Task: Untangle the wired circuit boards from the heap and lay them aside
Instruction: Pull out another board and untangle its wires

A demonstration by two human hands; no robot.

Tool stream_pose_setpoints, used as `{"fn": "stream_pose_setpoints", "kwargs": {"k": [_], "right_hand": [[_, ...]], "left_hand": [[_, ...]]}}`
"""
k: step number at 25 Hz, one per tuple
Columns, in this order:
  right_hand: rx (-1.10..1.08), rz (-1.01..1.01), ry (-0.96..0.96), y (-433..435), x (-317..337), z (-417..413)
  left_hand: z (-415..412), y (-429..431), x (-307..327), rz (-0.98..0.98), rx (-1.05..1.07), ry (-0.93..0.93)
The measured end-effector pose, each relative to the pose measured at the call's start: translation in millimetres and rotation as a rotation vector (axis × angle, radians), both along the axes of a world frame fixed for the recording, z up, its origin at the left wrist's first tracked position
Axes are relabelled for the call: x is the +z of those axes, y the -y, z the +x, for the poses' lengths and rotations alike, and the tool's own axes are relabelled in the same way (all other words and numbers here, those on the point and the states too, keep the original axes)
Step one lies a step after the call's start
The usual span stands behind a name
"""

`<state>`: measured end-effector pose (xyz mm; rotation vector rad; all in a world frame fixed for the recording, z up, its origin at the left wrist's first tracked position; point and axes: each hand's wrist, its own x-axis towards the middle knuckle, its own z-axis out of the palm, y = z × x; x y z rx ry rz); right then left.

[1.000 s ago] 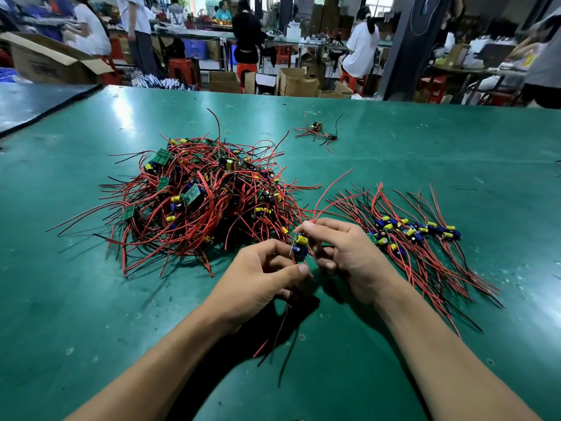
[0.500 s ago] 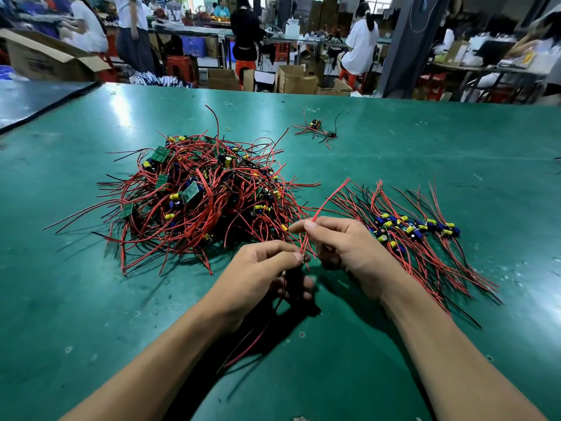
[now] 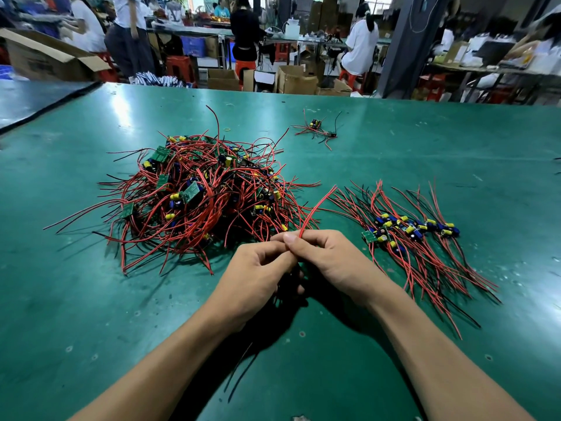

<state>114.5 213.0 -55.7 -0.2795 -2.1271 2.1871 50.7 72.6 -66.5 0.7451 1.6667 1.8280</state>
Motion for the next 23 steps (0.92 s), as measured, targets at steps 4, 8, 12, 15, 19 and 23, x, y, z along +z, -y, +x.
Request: {"fn": "stream_pose_setpoints", "kwargs": {"k": [4, 8, 12, 15, 19, 23], "right_hand": [[-0.066, 0.159, 0.028, -2, -7, -2], [-0.206, 0.509, 0.024, -15, -3, -3], [-0.333, 0.650, 0.010, -28, -4, -4], [-0.469, 0.685, -0.093, -30, -3, -4], [-0.535, 0.551, -0.089, -27, -5, -8], [-0.333, 0.033, -0.012, -14, -3, -7]], "left_hand": [[-2, 0, 0, -0.049, -0.065, -0.077], [-3, 1, 3, -0.088, -0.086, -0.104], [-3, 0, 4, -0.100, -0.097, -0.083], [-3, 0, 5, -0.094, -0.094, -0.061], [-2, 0, 4, -0.092, -0.073, -0.018], [1, -1, 6, -0.059, -0.055, 0.061]]}}
